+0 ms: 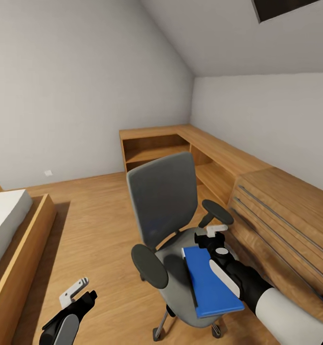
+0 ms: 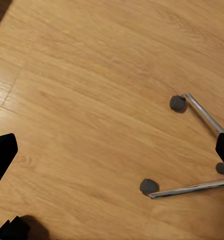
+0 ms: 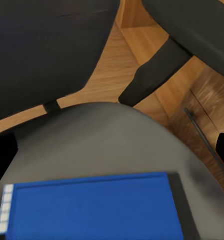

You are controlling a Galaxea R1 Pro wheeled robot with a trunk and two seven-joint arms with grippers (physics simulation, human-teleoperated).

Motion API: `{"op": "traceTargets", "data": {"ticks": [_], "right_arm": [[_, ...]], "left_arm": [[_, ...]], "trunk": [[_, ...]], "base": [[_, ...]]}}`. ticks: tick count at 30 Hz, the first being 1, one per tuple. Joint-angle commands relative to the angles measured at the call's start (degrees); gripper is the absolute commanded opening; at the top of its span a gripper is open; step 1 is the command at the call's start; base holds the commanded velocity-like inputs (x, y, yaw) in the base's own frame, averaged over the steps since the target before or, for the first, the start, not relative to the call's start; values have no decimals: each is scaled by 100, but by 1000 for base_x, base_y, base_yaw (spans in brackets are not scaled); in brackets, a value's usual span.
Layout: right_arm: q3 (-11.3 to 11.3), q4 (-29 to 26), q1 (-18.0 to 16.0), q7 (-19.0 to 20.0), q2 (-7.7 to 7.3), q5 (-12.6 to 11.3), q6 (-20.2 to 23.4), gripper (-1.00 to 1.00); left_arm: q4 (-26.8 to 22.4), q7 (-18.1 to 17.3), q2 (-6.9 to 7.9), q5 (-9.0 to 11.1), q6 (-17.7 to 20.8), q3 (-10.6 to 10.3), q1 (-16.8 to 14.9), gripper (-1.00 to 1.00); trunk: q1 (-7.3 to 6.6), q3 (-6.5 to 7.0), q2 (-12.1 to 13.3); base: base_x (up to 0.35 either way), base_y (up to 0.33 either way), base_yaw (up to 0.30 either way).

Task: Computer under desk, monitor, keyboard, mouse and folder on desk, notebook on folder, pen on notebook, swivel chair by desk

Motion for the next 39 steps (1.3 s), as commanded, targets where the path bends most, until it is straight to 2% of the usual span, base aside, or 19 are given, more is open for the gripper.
{"op": "traceTargets", "data": {"ticks": [1,21,28,33,39], "right_arm": [[35,-12,-6,-49,-7,-30,24,100],[49,-7,-8,-58,3,-21,24,100],[45,-7,-8,-51,9,-31,63,100],[29,1,-8,-38,26,-74,272,100],[3,2,-8,134,32,-366,706,100]], "left_arm": [[-9,34,-4,46,19,7,-4,100],[-9,17,3,50,19,-1,-4,100],[-9,17,-4,38,19,-26,-4,100],[-6,22,-4,21,17,-28,-4,100],[-8,26,-4,12,10,-28,-4,100]], "trunk": [[22,-24,-45],[462,-383,-847],[462,-383,-847],[462,-383,-847],[462,-383,-847]], "base": [[0,0,0],[0,0,0],[8,0,0],[64,0,0],[52,0,0]]}}
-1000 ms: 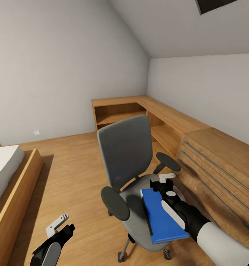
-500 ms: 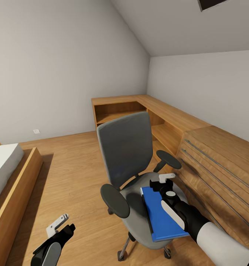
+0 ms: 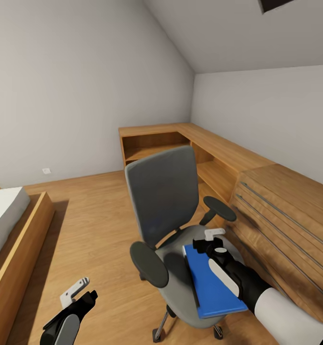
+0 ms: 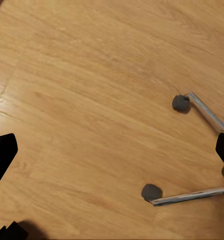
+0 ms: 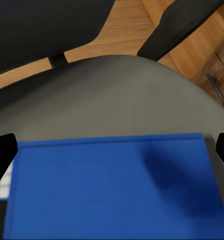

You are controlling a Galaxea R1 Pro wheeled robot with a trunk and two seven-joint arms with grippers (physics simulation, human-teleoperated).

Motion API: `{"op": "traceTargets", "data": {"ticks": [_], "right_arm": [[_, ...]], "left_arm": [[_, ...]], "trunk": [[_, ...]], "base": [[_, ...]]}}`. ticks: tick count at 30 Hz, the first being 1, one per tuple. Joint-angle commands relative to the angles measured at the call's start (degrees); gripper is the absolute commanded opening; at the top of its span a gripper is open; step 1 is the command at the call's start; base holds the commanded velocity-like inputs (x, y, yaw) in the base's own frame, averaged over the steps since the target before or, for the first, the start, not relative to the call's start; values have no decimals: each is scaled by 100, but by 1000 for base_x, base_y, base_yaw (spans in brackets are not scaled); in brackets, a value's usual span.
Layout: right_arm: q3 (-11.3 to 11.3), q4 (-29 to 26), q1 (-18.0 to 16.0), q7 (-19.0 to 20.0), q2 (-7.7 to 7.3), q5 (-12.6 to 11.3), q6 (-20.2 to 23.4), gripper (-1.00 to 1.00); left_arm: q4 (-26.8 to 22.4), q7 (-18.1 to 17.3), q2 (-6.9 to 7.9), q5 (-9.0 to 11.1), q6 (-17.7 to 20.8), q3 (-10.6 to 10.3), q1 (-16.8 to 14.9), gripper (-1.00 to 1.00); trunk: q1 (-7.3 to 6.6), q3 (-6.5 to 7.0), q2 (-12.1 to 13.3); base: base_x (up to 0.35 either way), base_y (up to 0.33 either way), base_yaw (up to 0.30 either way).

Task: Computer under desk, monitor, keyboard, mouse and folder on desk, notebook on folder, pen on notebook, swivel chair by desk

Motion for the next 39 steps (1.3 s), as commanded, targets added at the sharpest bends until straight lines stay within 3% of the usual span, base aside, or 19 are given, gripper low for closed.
{"op": "traceTargets", "data": {"ticks": [1,25,31,39], "right_arm": [[32,-12,-8,-48,-9,-46,23,100],[40,216,-8,-40,6,-74,47,100],[40,218,-8,-33,6,-72,47,100],[48,280,-8,-24,16,-66,47,100]], "left_arm": [[-10,33,-4,46,19,7,-4,100],[-10,29,-4,68,26,9,-4,100],[-10,25,-4,81,27,15,-4,100],[-8,32,-4,71,23,8,-4,100]], "trunk": [[1,-6,-3],[1,-6,-3],[133,-113,-243],[133,-113,-243]], "base": [[174,0,0],[130,0,0],[3,0,0],[0,0,0]]}}
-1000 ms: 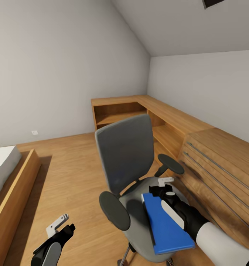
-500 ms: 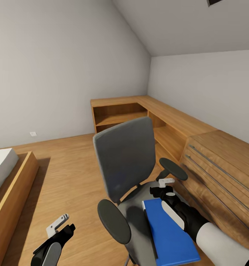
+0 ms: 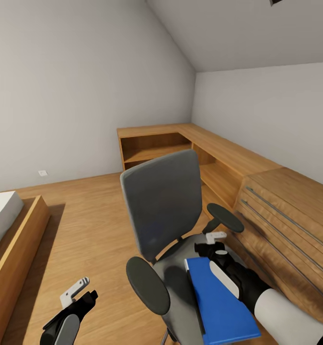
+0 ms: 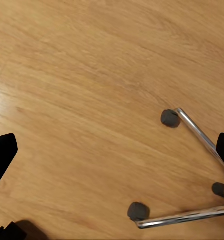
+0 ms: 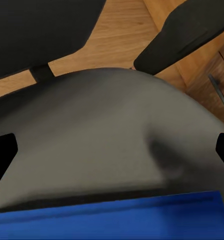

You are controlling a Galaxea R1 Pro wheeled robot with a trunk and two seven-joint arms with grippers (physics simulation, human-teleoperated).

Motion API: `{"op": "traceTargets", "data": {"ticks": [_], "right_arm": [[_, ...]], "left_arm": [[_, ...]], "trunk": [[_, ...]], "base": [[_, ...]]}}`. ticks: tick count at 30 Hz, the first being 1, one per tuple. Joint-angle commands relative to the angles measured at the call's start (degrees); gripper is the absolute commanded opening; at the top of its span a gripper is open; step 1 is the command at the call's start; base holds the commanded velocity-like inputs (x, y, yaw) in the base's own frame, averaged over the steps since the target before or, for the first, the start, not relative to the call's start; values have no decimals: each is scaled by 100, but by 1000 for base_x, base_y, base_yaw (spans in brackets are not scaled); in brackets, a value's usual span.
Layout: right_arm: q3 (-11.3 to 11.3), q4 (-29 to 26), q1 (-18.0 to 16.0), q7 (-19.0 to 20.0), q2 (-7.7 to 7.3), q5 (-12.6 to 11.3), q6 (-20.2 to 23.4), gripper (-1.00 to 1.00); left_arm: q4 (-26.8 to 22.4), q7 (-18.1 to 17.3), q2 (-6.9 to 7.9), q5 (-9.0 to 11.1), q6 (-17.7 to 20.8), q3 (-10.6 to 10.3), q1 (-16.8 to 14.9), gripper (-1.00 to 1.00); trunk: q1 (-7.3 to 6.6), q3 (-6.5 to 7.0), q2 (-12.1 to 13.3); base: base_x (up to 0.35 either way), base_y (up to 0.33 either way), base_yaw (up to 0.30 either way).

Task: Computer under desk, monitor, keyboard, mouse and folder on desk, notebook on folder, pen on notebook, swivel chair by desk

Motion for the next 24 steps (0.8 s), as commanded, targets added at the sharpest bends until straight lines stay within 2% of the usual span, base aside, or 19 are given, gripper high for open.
{"op": "traceTargets", "data": {"ticks": [1,13,24], "right_arm": [[36,28,-8,-50,-4,-42,17,100],[37,414,-24,-41,144,-49,135,100],[37,441,-25,-40,158,-43,143,100]], "left_arm": [[-6,33,-4,34,16,4,-3,100],[-5,35,-4,21,14,-2,-3,100],[-3,35,-4,20,14,-2,-3,100]], "trunk": [[0,-5,-3],[0,-5,-3],[0,-5,-3]], "base": [[0,0,0],[0,0,0],[-33,0,0]]}}
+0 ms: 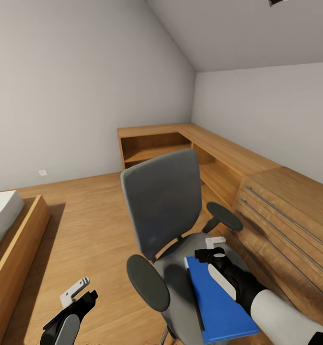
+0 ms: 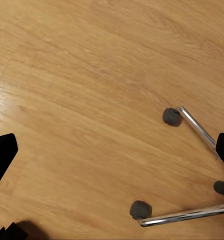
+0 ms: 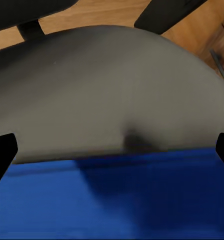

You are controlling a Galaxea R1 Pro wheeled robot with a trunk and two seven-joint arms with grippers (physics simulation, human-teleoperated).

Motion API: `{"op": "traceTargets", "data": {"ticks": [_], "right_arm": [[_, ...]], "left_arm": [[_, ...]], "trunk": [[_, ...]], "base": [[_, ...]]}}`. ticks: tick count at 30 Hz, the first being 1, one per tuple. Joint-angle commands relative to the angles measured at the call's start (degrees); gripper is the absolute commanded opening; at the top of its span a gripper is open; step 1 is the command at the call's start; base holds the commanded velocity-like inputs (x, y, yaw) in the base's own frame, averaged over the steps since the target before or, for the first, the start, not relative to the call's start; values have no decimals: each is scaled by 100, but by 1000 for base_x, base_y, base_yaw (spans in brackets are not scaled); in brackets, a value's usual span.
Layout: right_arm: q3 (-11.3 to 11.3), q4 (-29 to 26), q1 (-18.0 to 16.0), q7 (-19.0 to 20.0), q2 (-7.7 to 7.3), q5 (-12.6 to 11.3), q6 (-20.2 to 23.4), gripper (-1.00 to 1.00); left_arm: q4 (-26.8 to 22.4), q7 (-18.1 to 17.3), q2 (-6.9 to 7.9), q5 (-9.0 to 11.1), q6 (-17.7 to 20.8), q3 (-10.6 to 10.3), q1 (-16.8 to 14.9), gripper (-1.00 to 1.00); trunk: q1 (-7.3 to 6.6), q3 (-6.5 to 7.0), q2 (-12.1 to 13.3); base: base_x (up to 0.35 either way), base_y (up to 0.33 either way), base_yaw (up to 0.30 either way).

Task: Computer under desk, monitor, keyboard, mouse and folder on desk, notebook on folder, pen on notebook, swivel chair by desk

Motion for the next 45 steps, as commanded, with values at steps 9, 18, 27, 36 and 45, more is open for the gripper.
{"op": "traceTargets", "data": {"ticks": [9,18,27,36,45], "right_arm": [[40,-12,-7,-56,-8,-44,15,100],[40,-13,-7,-60,-8,-44,14,100],[40,-12,-7,-60,-8,-44,3,100],[40,-13,-7,-60,-8,-44,-3,100],[40,-14,-7,-60,-8,-37,-14,100]], "left_arm": [[-9,33,-4,47,19,7,-3,100],[-1,33,-4,47,19,7,-3,100],[0,32,-4,53,21,-42,-3,100],[0,33,-4,49,22,-130,-3,100],[0,33,-4,50,19,-125,-3,100]], "trunk": [[-2,-5,-3],[-2,-5,-3],[20,-23,-43],[151,-131,-284],[151,-131,-284]], "base": [[-177,0,0],[-15,0,0],[0,0,0],[0,0,0],[0,0,0]]}}
